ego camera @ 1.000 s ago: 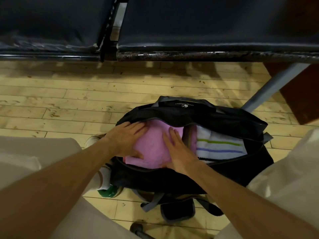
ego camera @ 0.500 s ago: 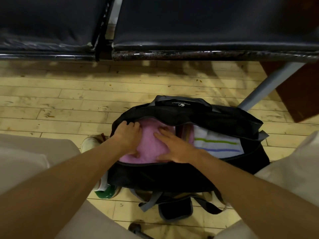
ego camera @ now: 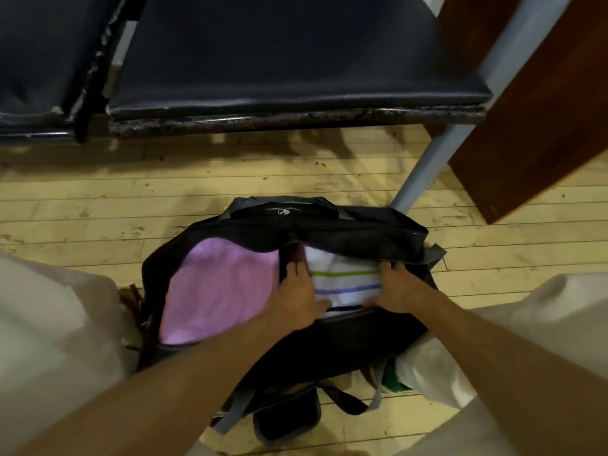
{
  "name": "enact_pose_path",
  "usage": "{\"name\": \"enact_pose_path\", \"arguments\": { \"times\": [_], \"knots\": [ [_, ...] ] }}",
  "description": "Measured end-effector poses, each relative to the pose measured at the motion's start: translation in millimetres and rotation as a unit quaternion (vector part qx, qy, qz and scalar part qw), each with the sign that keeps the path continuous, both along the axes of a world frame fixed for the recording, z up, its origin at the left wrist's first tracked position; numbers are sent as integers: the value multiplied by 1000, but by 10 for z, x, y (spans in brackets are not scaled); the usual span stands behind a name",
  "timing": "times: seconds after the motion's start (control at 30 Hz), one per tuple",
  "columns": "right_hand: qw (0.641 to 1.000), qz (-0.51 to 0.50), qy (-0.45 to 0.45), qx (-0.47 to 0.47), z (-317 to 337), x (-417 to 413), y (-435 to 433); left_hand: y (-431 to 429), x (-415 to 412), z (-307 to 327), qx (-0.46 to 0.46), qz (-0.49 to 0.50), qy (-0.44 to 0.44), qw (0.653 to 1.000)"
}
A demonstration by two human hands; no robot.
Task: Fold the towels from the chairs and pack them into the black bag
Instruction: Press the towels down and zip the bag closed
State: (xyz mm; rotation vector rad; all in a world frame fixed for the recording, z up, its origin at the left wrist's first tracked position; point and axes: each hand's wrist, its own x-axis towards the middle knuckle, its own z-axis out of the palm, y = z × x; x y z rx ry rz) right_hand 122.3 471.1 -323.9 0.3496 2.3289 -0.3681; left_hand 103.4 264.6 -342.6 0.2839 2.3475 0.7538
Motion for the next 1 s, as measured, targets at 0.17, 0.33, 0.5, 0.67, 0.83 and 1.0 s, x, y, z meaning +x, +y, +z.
{"name": "enact_pose_path", "arguments": {
  "times": [0.17,0.33,0.5,0.67,0.83,1.0],
  "knots": [
    [999,14,-9,-35,-181,89,-95,-68,-4,-70,-133,-101,297,940],
    [999,17,25,-30,-204,153,-271,-315,14,-165,-114,-248,433,859],
    [998,54,18,9,2,72,-220,-351,-35,-165,-93,-307,385,865],
    [992,75,61,79,-4,118,-351,-369,-209,-148,-151,-339,311,875],
    [998,39,32,40,-242,135,-469,-335,-352,-186,-205,-358,269,870],
    [998,40,18,39,-278,11,-440,-257,-413,-200,-222,-332,236,886]
  ]
}}
